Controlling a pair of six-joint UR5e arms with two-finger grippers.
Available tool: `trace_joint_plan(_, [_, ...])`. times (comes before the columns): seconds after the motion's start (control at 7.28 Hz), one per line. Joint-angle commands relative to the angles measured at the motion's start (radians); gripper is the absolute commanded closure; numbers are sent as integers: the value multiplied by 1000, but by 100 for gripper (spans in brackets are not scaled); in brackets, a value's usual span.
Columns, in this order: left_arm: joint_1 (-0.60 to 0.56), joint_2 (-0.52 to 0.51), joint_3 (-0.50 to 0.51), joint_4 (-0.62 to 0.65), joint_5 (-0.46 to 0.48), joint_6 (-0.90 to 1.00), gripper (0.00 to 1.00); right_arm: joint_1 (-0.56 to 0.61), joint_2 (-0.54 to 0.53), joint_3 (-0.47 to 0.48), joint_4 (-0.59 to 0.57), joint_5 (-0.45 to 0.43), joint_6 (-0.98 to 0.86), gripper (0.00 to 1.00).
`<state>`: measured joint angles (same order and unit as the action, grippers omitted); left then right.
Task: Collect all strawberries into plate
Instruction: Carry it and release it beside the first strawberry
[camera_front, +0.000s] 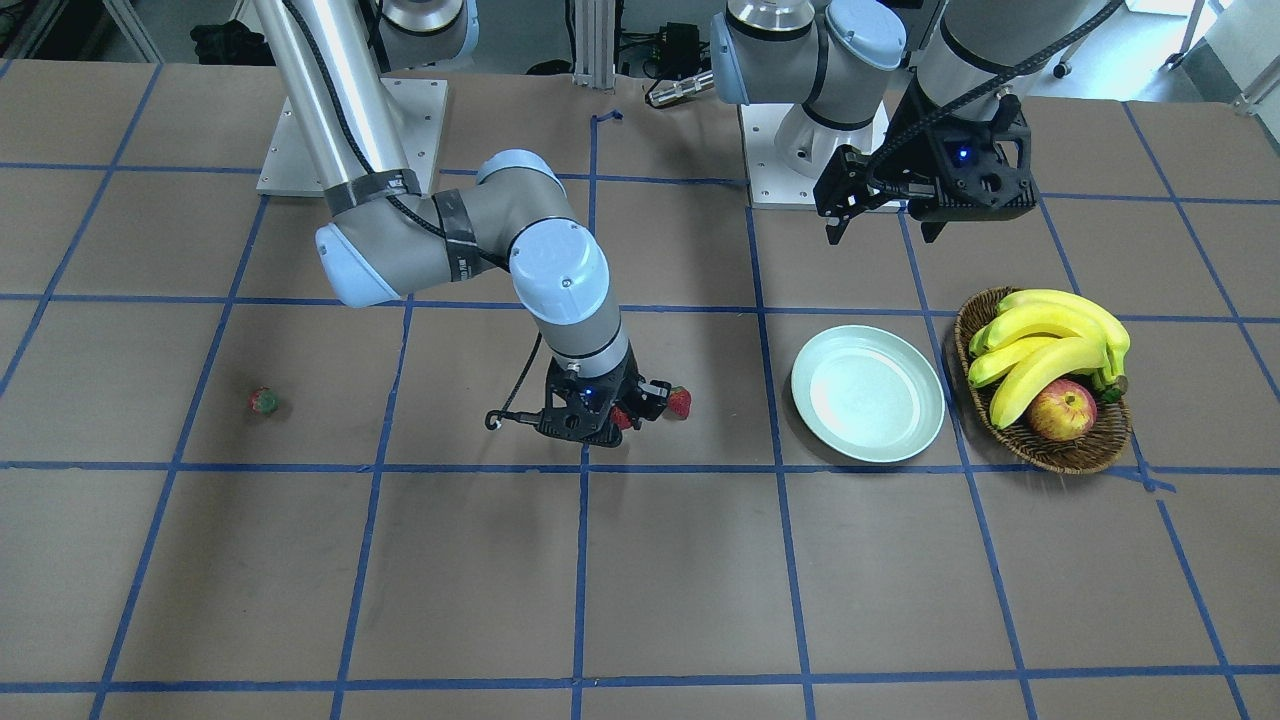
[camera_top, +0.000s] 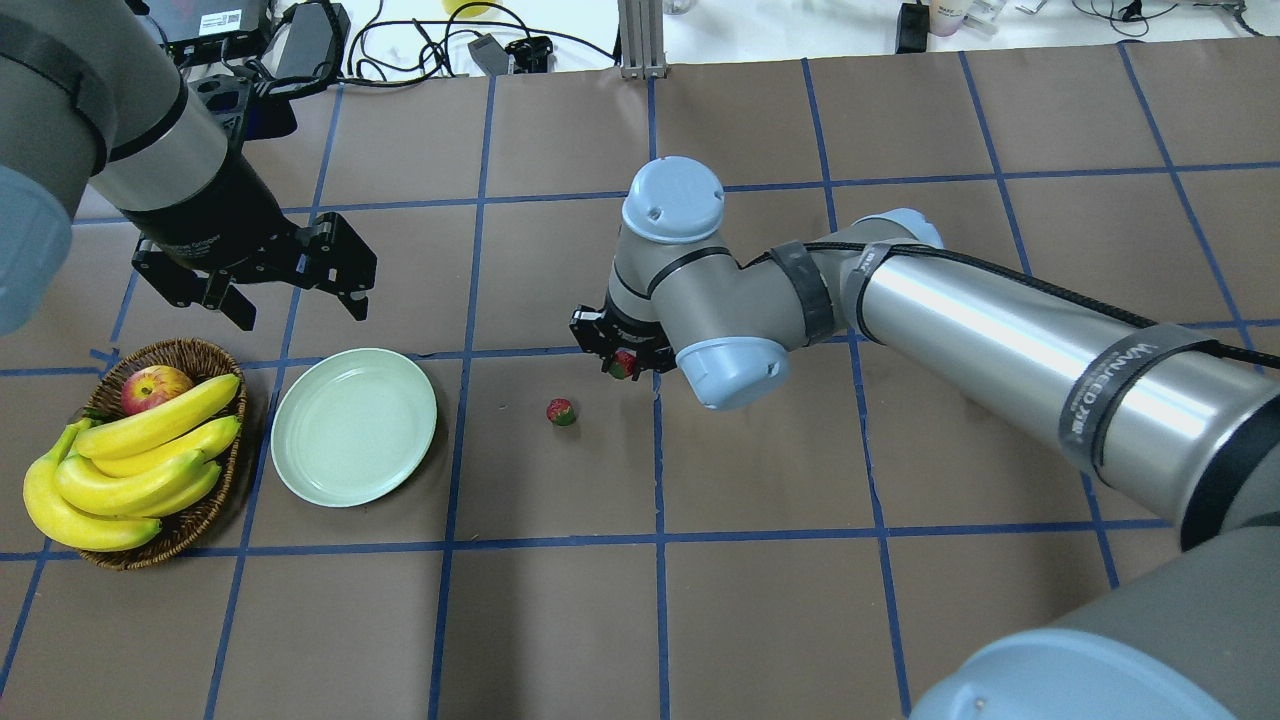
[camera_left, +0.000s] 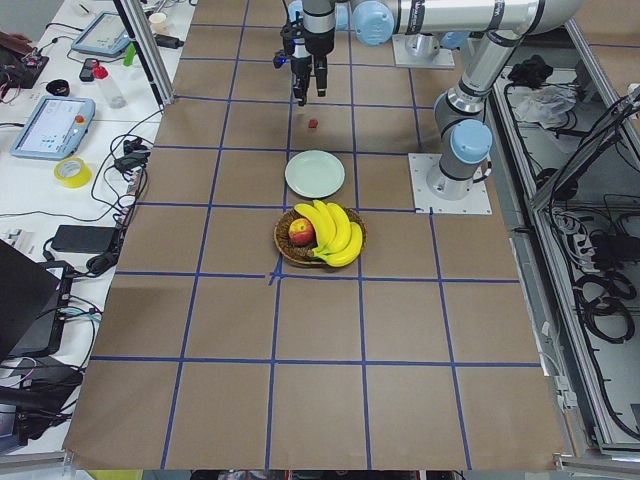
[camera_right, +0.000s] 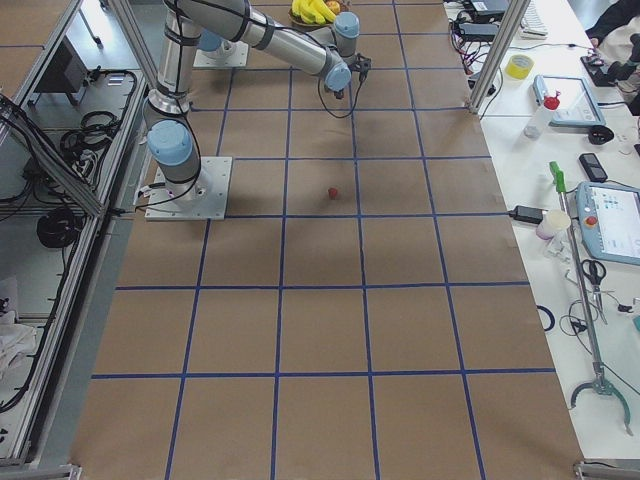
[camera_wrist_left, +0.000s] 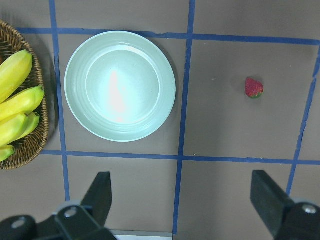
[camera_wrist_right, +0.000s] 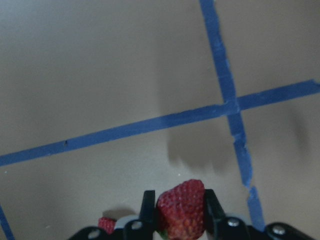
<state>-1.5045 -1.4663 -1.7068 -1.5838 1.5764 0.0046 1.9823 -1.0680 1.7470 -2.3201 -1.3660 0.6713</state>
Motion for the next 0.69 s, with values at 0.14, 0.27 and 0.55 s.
trace_joint_plan(0.14, [1, 1, -1, -1, 1, 0, 0, 33, 37, -7, 2, 59, 8, 77])
trace_joint_plan(0.27, [1, 1, -1, 4, 1, 0, 0, 33, 34, -3, 10, 53, 7, 14])
trace_joint_plan(0.55, [3, 1, -1, 7, 2, 0, 0, 33, 19, -12, 15, 41, 2, 0])
